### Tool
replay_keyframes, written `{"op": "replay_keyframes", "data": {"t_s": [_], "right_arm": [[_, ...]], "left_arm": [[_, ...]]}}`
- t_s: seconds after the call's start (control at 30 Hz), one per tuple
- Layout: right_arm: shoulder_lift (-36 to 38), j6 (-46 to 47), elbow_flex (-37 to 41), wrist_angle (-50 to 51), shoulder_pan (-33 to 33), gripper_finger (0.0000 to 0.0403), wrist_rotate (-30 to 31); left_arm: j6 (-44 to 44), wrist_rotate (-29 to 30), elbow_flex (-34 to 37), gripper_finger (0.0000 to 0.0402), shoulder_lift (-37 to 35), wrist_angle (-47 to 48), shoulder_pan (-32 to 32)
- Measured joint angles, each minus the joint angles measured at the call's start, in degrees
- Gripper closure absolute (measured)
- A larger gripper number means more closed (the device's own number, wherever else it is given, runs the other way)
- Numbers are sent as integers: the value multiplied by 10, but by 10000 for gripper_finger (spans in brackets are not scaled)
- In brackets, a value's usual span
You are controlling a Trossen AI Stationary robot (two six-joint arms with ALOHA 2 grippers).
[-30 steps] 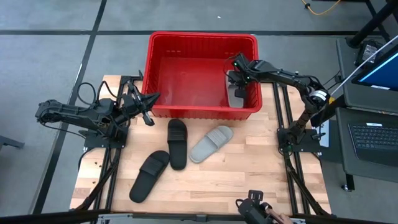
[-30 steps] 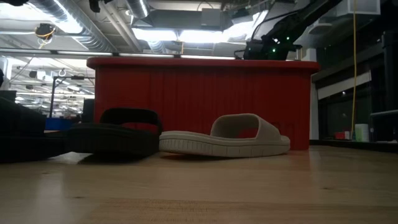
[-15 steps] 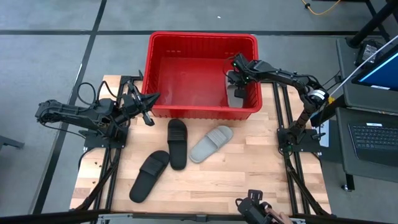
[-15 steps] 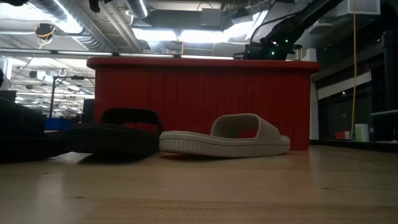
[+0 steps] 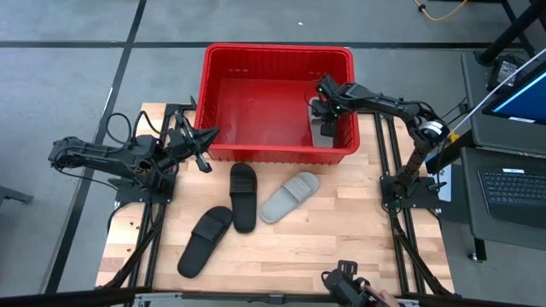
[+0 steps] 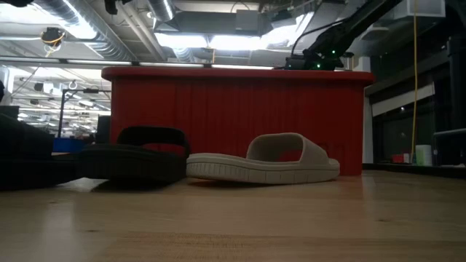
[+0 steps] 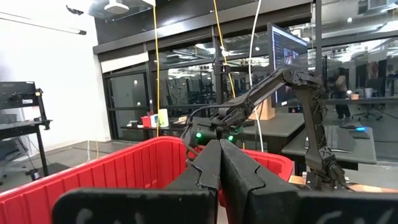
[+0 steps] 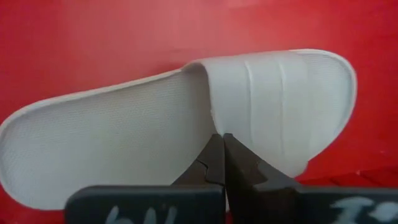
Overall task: Pick and place slides into bin
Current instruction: Put the bottom gray slide into the red bin, then put the gray slide into the red bin
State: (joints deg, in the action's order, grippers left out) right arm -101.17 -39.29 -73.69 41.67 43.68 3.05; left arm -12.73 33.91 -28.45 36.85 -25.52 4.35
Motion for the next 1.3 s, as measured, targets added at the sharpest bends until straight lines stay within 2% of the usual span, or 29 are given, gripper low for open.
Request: {"op": "replay_keyframes", "data": {"t_s": [0.23,0.5,1.0,1.3], "right_arm": [[-8,0,0,-4,0,399,2],[-8,15,0,-2,0,365,-1],[6,62,0,-3,0,229,-2],[8,99,-42,52,0,203,-13]], "left_arm": [[1,0,0,398,0,0,0],[2,0,0,397,0,0,0],[15,0,0,399,0,0,0],[15,-1,0,397,0,0,0]]}}
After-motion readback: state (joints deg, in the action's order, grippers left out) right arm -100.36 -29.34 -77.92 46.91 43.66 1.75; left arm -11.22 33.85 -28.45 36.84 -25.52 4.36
